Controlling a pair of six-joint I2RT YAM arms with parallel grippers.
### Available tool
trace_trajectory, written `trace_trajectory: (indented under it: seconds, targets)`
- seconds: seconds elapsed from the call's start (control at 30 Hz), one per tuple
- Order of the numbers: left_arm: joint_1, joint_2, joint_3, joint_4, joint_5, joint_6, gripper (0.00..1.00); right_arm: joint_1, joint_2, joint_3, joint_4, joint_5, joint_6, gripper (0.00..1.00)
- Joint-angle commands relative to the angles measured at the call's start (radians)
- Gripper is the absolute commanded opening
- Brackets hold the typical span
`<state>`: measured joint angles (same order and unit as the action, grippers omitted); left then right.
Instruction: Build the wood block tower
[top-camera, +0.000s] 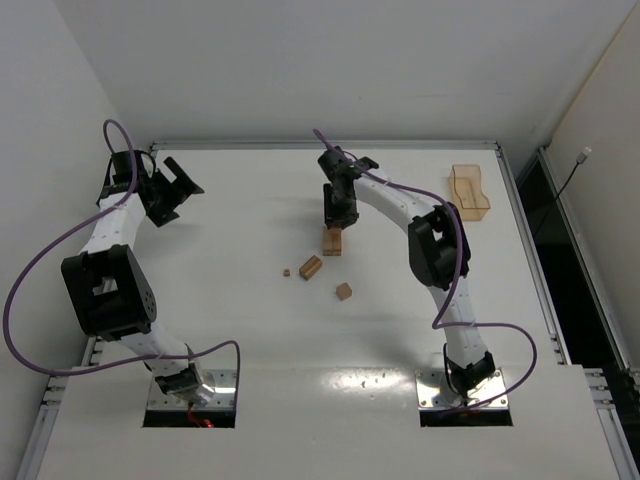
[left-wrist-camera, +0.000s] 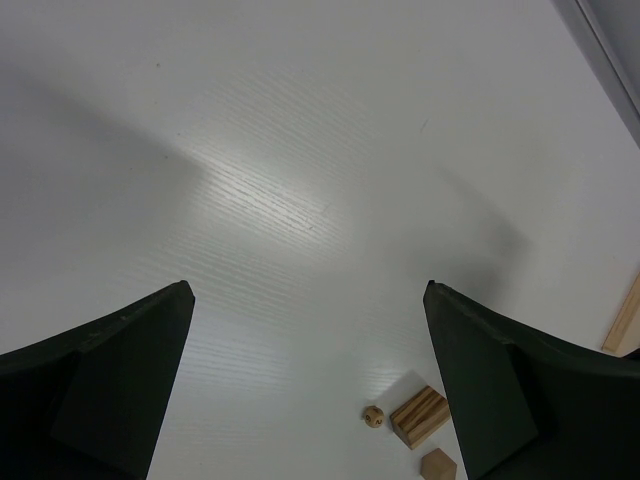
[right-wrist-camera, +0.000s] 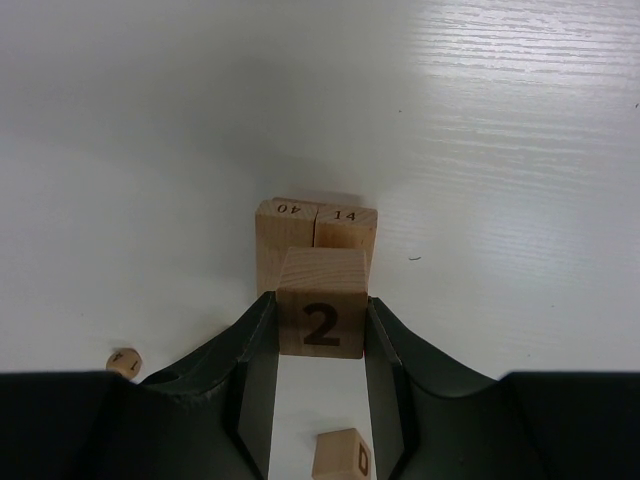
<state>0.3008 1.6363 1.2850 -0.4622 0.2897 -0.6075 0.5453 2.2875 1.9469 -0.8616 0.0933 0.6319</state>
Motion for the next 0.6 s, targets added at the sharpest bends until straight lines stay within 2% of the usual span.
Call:
trace_trajectory:
  seconds: [0.0,0.37,0.57]
  targets:
    - [0.003,-0.004,0.025,0.022,0.011,-0.008,1.00,0.004,0.000,0.014,0.018,-0.007,0.012,0.00]
    - [0.003,-0.004,0.025,0.022,0.011,-0.008,1.00,0.013,0.009,0.014,0.018,-0.007,0.012,0.00]
    - [0.003,-0.004,0.016,0.022,0.011,-0.008,1.00,0.022,0.009,0.014,0.027,-0.007,0.012,0.05]
